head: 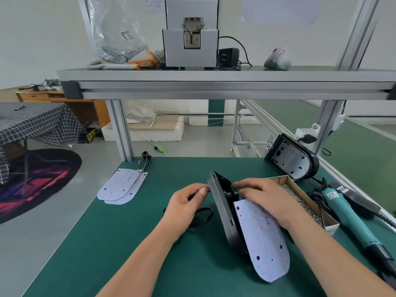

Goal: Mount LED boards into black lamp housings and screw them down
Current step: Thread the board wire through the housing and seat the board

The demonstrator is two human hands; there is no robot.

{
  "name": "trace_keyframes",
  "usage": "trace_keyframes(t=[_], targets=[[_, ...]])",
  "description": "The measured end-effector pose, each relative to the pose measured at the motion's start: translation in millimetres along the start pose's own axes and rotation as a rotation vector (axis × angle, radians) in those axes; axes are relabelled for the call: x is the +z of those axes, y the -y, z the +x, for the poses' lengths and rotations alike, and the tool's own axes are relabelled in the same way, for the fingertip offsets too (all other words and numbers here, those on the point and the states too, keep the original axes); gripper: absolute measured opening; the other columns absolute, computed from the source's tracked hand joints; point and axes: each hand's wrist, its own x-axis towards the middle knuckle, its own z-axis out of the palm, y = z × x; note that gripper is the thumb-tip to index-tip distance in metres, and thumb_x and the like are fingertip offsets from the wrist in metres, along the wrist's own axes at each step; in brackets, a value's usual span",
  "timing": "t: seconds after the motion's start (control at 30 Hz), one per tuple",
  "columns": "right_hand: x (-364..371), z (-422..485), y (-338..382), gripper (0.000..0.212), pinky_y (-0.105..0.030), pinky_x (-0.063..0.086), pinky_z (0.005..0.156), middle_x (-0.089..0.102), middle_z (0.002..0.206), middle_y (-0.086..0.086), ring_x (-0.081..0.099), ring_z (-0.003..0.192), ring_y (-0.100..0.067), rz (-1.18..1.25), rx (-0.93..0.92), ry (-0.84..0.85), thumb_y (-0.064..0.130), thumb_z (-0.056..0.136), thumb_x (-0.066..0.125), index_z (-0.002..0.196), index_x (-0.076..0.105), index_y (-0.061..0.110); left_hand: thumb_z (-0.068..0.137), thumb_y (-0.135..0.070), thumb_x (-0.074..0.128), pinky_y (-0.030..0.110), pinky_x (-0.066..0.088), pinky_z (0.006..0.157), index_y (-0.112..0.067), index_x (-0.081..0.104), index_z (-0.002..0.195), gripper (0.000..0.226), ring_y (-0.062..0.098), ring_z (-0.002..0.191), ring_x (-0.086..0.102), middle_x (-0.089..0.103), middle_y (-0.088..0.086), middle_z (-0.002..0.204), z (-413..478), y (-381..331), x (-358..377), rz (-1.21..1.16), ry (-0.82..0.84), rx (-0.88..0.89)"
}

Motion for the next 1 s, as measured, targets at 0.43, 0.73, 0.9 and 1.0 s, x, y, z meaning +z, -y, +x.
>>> trace_keyframes(t=[0.43,0.73,0.9,1.0], targets=[[1,12,-3,0.016,-0.02,0.048,0.073,0.075,0.089,0.014,0.067,0.084,0.0,-0.373,-0.114,0.062,0.026,0.089,0.083,0.103,0.077,0.032,0.111,-0.01,0.051,0.029,0.051,0.081,-0.027,0.076,0.112,0.031,0.017,0.081,0.059,0.076,0.002,0.102,4,13,1,-0.046,-0.009,-0.036],[14,26,9,0.031,-0.035,0.053,0.09,0.073,0.104,0.025,0.067,0.101,0.0,-0.542,-0.298,-0.075,0.029,0.086,0.083,0.111,0.067,0.038,0.097,-0.029,0.045,0.013,0.039,0.068,-0.031,0.076,0.11,0.033,0.007,0.076,0.051,0.057,-0.008,0.08,3,5,-1,-0.052,-0.079,-0.041],[14,30,6,0.03,-0.026,0.051,0.095,0.073,0.108,0.025,0.066,0.108,0.003,-0.335,-0.294,0.025,0.02,0.093,0.079,0.118,0.073,0.034,0.099,-0.07,0.051,0.005,0.043,0.084,-0.038,0.079,0.113,0.045,-0.011,0.097,0.065,0.076,-0.026,0.103,0,-3,-1,-0.112,-0.003,0.026],[14,32,6,0.024,-0.019,0.051,0.09,0.074,0.109,0.022,0.067,0.106,0.002,-0.293,-0.316,0.066,0.021,0.096,0.075,0.118,0.073,0.032,0.083,-0.087,0.06,0.006,0.046,0.082,-0.036,0.081,0.111,0.062,-0.002,0.1,0.069,0.079,-0.017,0.106,2,-4,-3,-0.111,0.001,0.028]])
